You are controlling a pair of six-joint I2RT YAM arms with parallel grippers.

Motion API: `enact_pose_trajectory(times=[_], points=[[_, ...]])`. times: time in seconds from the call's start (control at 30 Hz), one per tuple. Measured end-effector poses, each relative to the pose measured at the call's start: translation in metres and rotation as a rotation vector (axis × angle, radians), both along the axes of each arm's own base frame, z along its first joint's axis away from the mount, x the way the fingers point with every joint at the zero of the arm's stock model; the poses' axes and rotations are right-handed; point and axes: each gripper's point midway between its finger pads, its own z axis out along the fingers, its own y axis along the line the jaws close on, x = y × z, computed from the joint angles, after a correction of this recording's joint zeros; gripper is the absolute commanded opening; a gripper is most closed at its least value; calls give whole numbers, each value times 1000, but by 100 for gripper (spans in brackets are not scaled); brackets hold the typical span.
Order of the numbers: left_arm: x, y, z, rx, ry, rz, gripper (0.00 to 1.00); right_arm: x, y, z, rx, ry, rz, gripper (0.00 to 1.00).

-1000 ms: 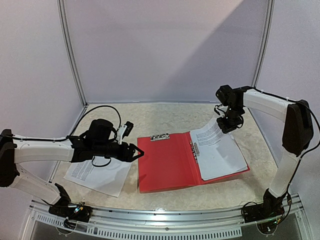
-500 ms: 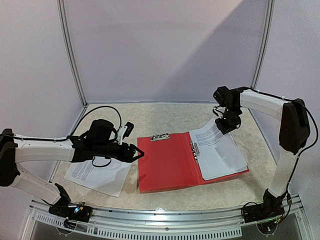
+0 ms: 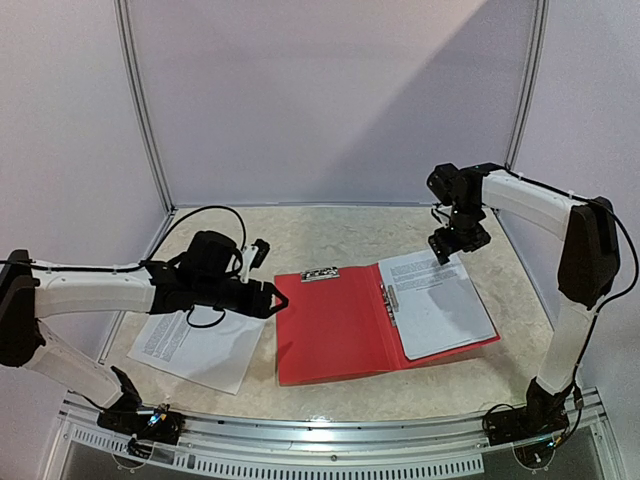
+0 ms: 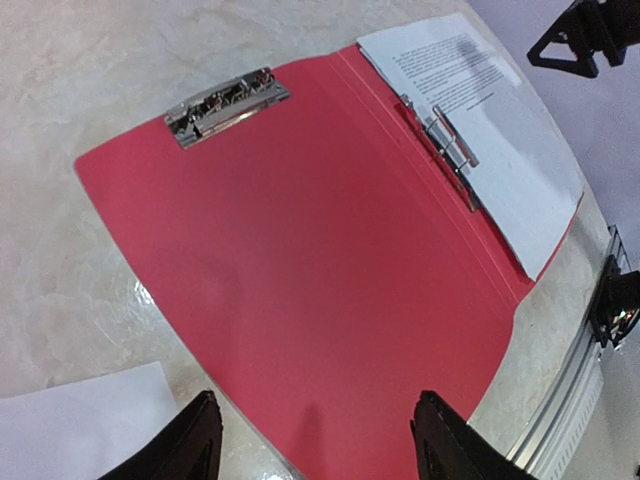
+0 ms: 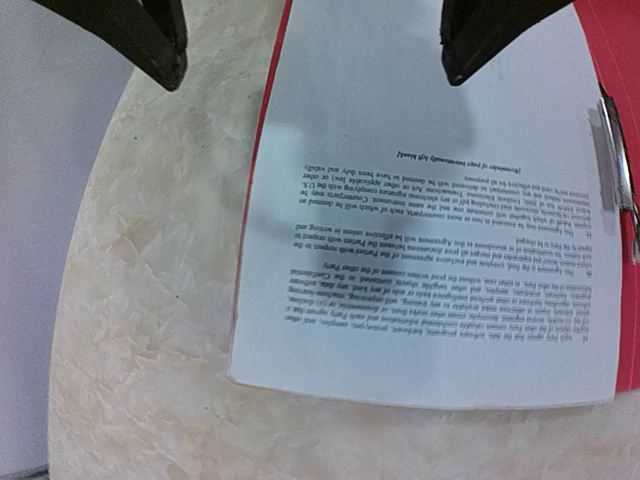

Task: Put the files into the folder
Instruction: Place the file in the spring clip on the folder, then close the spring clip on the folder.

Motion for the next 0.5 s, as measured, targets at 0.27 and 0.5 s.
enact_pose_trajectory(times=[0.27, 0.5], points=[[27, -23, 36, 32, -79, 4, 68, 5, -6, 8, -14, -59, -46, 99], [50, -77, 45, 43, -125, -24, 66, -24, 33, -4, 342, -143, -9, 71]])
